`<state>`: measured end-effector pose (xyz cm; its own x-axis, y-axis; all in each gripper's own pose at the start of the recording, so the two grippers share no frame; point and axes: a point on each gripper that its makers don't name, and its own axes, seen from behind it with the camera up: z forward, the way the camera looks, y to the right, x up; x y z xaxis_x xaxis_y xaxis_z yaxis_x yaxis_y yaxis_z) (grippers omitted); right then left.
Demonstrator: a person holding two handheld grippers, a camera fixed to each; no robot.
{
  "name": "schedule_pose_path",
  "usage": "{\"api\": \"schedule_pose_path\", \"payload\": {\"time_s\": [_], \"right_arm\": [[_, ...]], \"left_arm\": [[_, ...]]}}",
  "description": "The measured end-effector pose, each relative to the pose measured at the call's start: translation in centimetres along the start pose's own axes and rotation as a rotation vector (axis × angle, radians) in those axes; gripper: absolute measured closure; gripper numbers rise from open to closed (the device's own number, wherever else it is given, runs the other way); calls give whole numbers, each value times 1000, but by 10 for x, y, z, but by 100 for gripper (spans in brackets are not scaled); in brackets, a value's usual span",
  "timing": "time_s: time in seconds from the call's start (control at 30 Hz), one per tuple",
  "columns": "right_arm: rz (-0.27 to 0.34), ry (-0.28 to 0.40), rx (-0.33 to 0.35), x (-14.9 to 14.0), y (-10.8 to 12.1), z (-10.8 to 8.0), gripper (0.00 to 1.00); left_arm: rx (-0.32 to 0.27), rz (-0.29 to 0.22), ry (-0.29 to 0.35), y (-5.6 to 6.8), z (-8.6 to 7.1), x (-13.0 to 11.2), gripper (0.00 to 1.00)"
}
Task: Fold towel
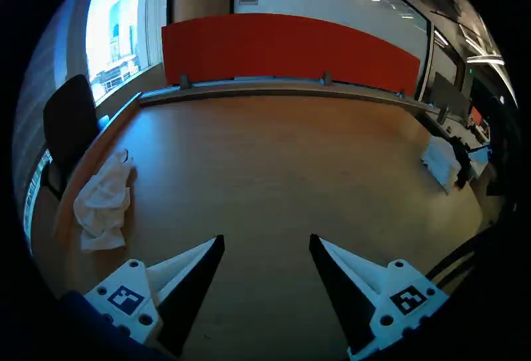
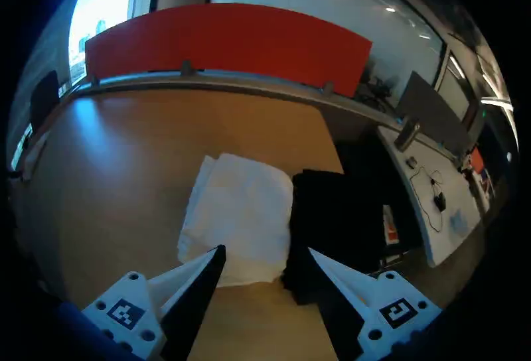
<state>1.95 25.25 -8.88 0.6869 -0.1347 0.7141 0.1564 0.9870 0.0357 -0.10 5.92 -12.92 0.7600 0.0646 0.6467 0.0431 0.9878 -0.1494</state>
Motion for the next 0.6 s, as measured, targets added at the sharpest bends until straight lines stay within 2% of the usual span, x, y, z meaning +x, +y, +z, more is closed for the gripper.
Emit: {"api": "schedule_pose_path", "payload": {"time_s": [0.23,0.47,0.6], "right_arm": [[48,97,-16,18,-9,-7,15],[129,219,-29,42,-17,-16,15],[155,291,-46,58,-18,-23,15]], "left_arm": [[5,-9,9,-2,0,4,5],[13,-14,22,-5,0,10,5],[17,-18,28,-7,0,13,5]]}}
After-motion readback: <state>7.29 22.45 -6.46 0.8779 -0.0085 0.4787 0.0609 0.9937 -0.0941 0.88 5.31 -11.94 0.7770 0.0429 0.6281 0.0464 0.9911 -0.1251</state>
